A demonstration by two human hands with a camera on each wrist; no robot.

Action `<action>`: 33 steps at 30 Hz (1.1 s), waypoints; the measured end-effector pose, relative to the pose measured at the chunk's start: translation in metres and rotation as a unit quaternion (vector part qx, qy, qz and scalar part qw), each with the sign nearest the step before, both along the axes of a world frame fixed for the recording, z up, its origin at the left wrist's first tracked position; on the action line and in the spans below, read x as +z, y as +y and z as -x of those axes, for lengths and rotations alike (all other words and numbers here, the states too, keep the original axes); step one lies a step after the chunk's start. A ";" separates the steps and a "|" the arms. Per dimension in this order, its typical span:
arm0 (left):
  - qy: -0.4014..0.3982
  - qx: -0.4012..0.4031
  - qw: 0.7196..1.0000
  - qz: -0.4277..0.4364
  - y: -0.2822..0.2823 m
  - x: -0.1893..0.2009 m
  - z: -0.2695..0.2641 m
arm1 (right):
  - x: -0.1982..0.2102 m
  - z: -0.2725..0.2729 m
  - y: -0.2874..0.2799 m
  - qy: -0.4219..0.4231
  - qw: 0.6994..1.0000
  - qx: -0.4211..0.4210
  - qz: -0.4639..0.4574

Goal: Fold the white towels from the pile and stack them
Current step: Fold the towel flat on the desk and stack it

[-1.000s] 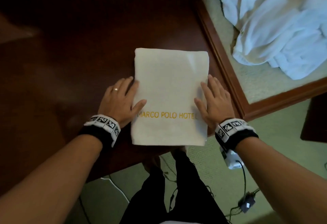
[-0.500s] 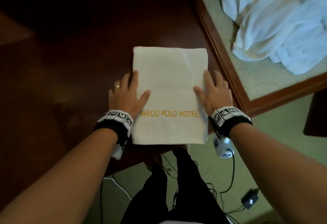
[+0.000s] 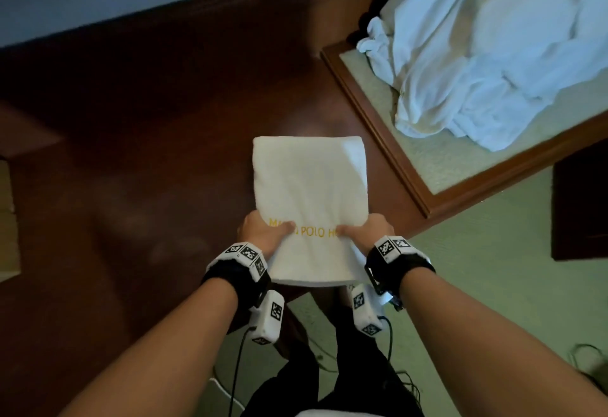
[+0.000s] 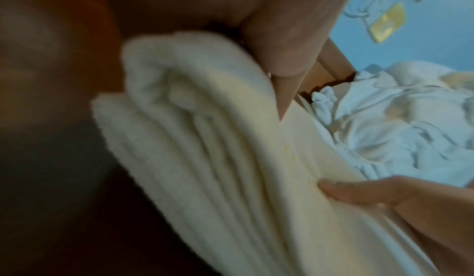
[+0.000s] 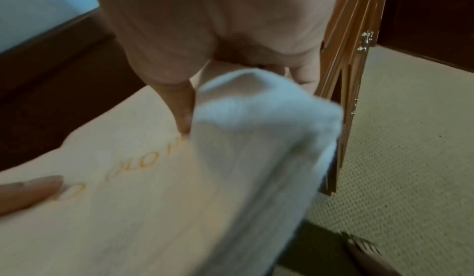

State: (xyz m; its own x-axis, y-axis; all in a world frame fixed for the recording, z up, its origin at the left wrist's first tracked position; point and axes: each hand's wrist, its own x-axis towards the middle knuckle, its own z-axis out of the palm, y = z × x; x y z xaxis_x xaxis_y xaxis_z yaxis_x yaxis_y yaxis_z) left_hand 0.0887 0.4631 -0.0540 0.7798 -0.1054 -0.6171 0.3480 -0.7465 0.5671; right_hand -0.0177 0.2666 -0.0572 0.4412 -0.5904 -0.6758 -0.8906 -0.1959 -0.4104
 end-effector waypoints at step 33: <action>-0.274 -0.249 0.879 0.301 -0.612 0.279 0.128 | 0.293 0.200 -0.537 -0.247 0.898 -0.151 0.332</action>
